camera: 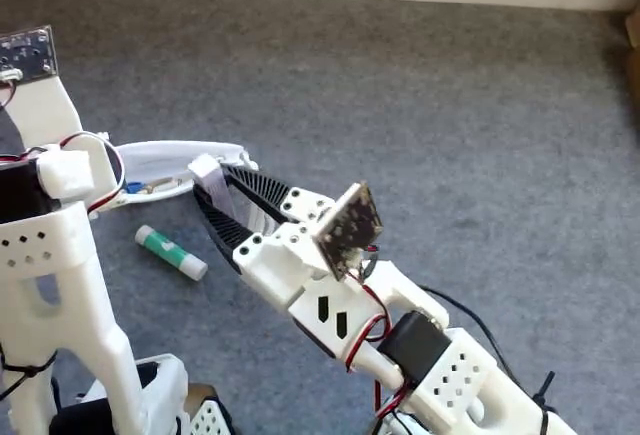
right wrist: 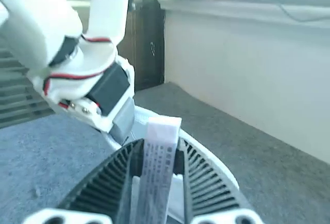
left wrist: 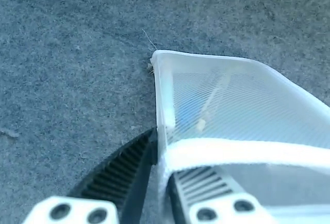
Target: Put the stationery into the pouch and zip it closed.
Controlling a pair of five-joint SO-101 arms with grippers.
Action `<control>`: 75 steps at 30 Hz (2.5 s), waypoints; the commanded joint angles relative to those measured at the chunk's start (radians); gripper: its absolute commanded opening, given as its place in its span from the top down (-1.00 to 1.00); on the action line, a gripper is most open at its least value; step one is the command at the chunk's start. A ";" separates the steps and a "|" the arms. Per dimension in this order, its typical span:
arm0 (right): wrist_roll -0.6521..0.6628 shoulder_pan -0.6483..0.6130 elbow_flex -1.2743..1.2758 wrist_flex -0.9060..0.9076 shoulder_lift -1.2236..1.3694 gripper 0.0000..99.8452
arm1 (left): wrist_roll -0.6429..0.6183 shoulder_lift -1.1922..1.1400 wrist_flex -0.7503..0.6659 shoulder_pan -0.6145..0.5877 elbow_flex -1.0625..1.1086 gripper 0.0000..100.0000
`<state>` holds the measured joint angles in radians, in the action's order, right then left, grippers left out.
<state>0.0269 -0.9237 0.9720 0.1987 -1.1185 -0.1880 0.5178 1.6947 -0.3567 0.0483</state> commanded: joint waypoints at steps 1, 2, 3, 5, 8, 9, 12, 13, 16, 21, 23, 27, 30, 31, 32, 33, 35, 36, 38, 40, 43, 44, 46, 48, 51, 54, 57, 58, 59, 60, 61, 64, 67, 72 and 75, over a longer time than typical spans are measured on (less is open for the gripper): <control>0.002 0.010 -0.008 -0.124 -0.024 0.99 | -0.008 0.021 0.003 0.016 -0.051 0.99; 0.002 0.010 -0.012 -0.153 -0.024 0.99 | -0.006 0.021 0.003 0.016 -0.051 0.99; 0.002 0.008 -0.013 -0.180 -0.024 0.99 | -0.006 0.021 0.003 0.016 -0.051 0.99; 0.008 -0.005 -0.015 -0.226 -0.022 0.99 | -0.006 0.021 0.003 0.016 -0.051 0.99; 0.009 -0.035 -0.008 -0.278 -0.022 0.99 | -0.006 0.021 0.003 0.016 -0.051 0.99; 0.009 -0.045 -0.008 -0.292 -0.022 0.99 | -0.006 0.021 0.003 0.016 -0.051 0.99; 0.009 -0.054 -0.007 -0.315 -0.022 0.99 | -0.006 0.021 0.003 0.016 -0.051 0.99; 0.009 -0.054 -0.007 -0.326 -0.022 0.99 | -0.006 0.021 0.003 0.015 -0.051 0.99; 0.009 -0.054 -0.007 -0.381 -0.007 0.99 | -0.006 0.021 0.003 0.015 -0.051 0.99; 0.009 -0.048 -0.048 -0.484 0.159 0.99 | -0.006 0.021 0.003 0.015 -0.051 0.99; 0.009 -0.048 -0.064 -0.526 0.228 0.99 | -0.006 0.021 0.003 0.015 -0.051 0.99; 0.009 -0.048 -0.076 -0.545 0.338 0.99 | -0.006 0.022 0.003 0.015 -0.051 0.99; 0.011 -0.027 -0.077 -0.547 0.404 0.99 | -0.006 0.022 0.003 0.015 -0.051 0.99; 0.011 -0.022 -0.077 -0.547 0.421 0.99 | -0.006 0.022 0.003 0.015 -0.051 0.99; 0.011 -0.018 -0.085 -0.547 0.437 0.99 | -0.006 0.022 0.003 0.015 -0.051 0.99; 0.011 -0.004 -0.097 -0.547 0.450 0.99 | -0.006 0.022 0.003 0.015 -0.051 0.99; 0.011 0.018 -0.116 -0.547 0.470 0.99 | -0.006 0.022 0.003 0.015 -0.051 0.99; 0.011 0.025 -0.122 -0.547 0.475 0.99 | -0.006 0.022 0.003 0.015 -0.051 0.99; 0.011 0.038 -0.133 -0.547 0.478 0.99 | -0.006 0.022 0.003 0.015 -0.051 0.99; 0.011 0.039 -0.137 -0.547 0.475 0.99 | -0.006 0.022 0.003 0.015 -0.051 0.99; 0.011 0.039 -0.136 -0.547 0.484 0.99 | -0.006 0.022 0.003 0.015 -0.051 0.99; 0.011 0.039 -0.136 -0.547 0.484 0.99 | -0.006 0.022 0.003 0.015 -0.051 0.99; 0.011 0.039 -0.136 -0.547 0.486 0.99 | -0.006 0.022 0.003 0.015 -0.051 0.99; 0.018 0.039 -0.136 -0.541 0.484 0.99 | -0.006 0.022 0.003 0.013 -0.051 0.99; 0.123 0.033 -0.130 -0.538 0.483 0.99 | -0.006 0.022 0.003 0.013 -0.051 0.99; 0.187 0.031 -0.130 -0.538 0.483 0.99 | -0.006 0.022 0.003 0.013 -0.050 0.99; 0.186 0.031 -0.130 -0.538 0.476 0.98 | -0.006 0.022 0.003 0.013 -0.050 0.99; 0.186 0.031 -0.130 -0.538 0.476 0.96 | -0.006 0.022 0.003 0.013 -0.050 0.99; 0.186 0.031 -0.130 -0.538 0.475 0.91 | -0.006 0.022 0.003 0.013 -0.050 0.99; 0.186 0.031 -0.130 -0.538 0.475 0.84 | -0.006 0.022 0.003 0.013 -0.050 0.99; 0.186 0.031 -0.130 -0.538 0.475 0.78 | -0.006 0.022 0.003 0.013 -0.050 0.99; 0.186 0.031 -0.128 -0.536 0.475 0.69 | -0.006 0.022 0.003 0.013 -0.050 0.99; 0.186 0.031 -0.128 -0.536 0.475 0.69 | -0.006 0.022 0.003 0.013 -0.050 0.99; 0.186 0.028 -0.128 -0.536 0.473 0.69 | -0.006 0.022 0.003 0.013 -0.042 0.99; 0.189 0.002 -0.128 -0.536 0.473 0.69 | -0.006 0.022 0.002 0.013 -0.025 0.99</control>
<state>0.2002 -0.9007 0.9106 -0.3230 -0.6276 -0.1880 0.5163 1.6947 -0.3567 0.0483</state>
